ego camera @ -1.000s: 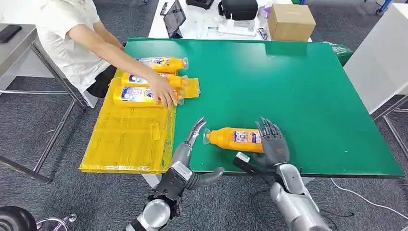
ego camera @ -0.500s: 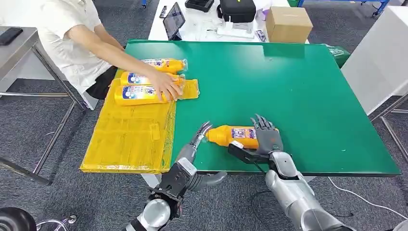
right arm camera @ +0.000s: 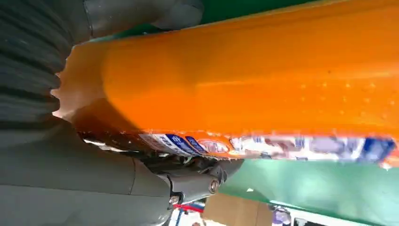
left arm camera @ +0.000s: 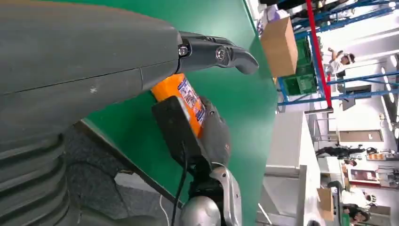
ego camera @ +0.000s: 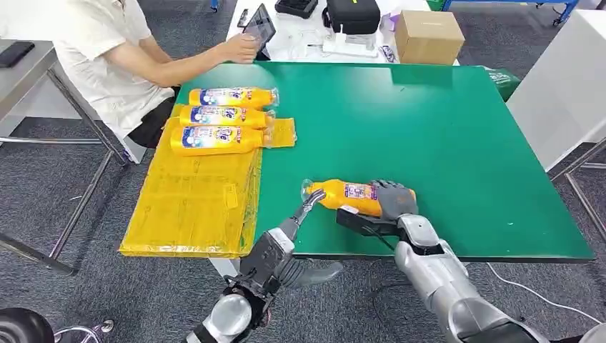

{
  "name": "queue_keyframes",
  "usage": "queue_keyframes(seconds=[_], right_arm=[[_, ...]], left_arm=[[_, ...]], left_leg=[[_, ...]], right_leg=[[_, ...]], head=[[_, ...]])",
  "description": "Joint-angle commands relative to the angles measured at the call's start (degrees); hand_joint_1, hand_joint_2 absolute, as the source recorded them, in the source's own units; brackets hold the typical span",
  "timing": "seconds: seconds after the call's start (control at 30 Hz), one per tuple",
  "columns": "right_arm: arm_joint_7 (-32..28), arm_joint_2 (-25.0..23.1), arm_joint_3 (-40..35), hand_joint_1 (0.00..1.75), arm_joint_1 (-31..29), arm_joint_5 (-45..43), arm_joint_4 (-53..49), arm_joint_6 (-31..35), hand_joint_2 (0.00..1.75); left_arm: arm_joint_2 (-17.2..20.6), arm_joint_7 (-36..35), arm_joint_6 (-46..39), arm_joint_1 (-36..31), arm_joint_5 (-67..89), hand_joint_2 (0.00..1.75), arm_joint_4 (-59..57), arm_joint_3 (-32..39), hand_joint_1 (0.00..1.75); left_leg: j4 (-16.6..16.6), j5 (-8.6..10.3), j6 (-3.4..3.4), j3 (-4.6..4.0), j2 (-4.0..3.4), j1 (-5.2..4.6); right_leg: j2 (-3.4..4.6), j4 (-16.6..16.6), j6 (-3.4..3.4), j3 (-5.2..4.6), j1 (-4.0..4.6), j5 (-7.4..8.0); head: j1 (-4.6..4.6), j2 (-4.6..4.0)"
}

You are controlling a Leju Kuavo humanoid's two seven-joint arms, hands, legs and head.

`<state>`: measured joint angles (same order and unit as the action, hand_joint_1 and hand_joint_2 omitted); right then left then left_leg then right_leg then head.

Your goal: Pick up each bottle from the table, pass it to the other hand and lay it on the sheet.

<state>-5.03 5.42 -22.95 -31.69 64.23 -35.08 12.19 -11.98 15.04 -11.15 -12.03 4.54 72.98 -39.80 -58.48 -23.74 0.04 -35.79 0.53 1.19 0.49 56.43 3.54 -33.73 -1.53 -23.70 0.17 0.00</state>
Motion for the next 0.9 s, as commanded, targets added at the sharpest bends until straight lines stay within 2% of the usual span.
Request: queue_keyframes(seconds=[0.03,0.13,0.2,0.27,0.4,0.53,0.6,0.7,0.83,0.9], right_arm=[[-5.23,2.04,-1.31,1.75,2.57,-7.79,2.14,-4.35,1.75],[-8.15,1.83,-0.86,1.75,2.77,-11.18,0.99,-4.36,1.75],[-15.87,0.59,2.74,1.75,4.79,-20.56,-2.55,-7.81,1.75],[-18.35,-0.35,4.69,1.75,7.76,-25.26,-7.2,-6.13,1.75],[-19.0,-1.06,4.25,1.75,13.0,-30.45,-16.31,-3.15,1.75],[-18.17,-0.73,3.54,1.75,13.81,-30.9,-18.16,-2.94,1.75],[-20.52,-1.8,4.95,1.75,15.44,-33.84,-21.47,-0.34,1.75],[-20.15,-2.05,4.9,1.75,18.92,-35.46,-28.56,1.5,1.75],[-20.12,-2.81,4.36,1.75,21.67,-36.38,-35.03,2.89,1.75],[-20.01,-3.04,2.15,1.75,21.16,-37.0,-35.14,1.3,1.75]], left_arm=[[1.81,0.18,1.22,-1.93,-2.12,1.75,-2.01,-0.98,0.0],[1.66,0.56,0.96,-2.1,-2.97,1.75,-2.11,-0.67,0.0],[0.78,3.61,-0.1,-0.64,-6.46,1.75,-1.57,1.65,0.0],[-0.73,5.41,-4.15,1.78,-9.94,1.75,-2.13,5.01,0.0],[-0.05,10.83,-8.66,4.38,-14.49,1.75,-3.46,6.3,0.0],[0.49,11.7,-8.71,4.75,-15.14,1.75,-3.54,5.84,0.0],[0.61,17.3,-15.05,6.8,-12.93,1.75,-1.38,7.23,0.0],[2.8,21.37,-18.47,11.32,-11.08,1.75,4.69,7.38,0.0],[5.07,18.26,-15.53,15.28,-15.46,1.75,12.13,6.93,0.0],[7.18,13.51,-8.07,14.39,-18.34,1.75,12.56,3.94,0.0]], left_leg=[[0.15,-0.01,0.05,0.18,0.14,0.07],[0.17,-0.02,0.04,0.2,0.1,0.06],[0.14,-0.01,0.05,0.15,0.11,0.07],[0.14,-0.03,0.04,0.16,0.07,0.07],[0.21,-0.18,-0.05,0.37,-0.22,0.07],[0.13,-0.19,-0.09,0.26,-0.11,0.07],[0.09,-0.21,-0.08,0.17,-0.16,0.08],[0.13,-0.28,-0.06,0.18,-0.28,0.07],[0.04,-0.29,-0.11,-0.16,-0.24,0.06],[0.04,-0.36,-0.09,-0.11,-0.22,0.06]], right_leg=[[-0.24,-0.18,-0.21,0.27,0.11,-0.05],[-0.21,-0.2,-0.23,0.26,0.12,-0.03],[-0.22,-0.17,-0.22,0.21,0.12,-0.02],[-0.17,-0.19,-0.2,0.21,0.12,-0.02],[0.19,-0.21,-0.22,0.27,0.12,-0.02],[0.07,-0.11,-0.19,0.16,0.12,-0.07],[0.13,-0.09,-0.18,0.1,0.14,-0.08],[0.23,-0.11,-0.24,0.07,0.15,-0.11],[0.27,0.02,-0.11,-0.21,0.11,-0.18],[0.24,0.04,-0.16,-0.14,0.13,-0.3]], head=[[0.0,0.0],[0.0,0.0],[0.0,0.0],[0.0,0.0],[0.0,0.0],[0.0,0.0],[0.0,0.0],[0.0,0.0],[-0.02,0.0],[0.0,0.0]])
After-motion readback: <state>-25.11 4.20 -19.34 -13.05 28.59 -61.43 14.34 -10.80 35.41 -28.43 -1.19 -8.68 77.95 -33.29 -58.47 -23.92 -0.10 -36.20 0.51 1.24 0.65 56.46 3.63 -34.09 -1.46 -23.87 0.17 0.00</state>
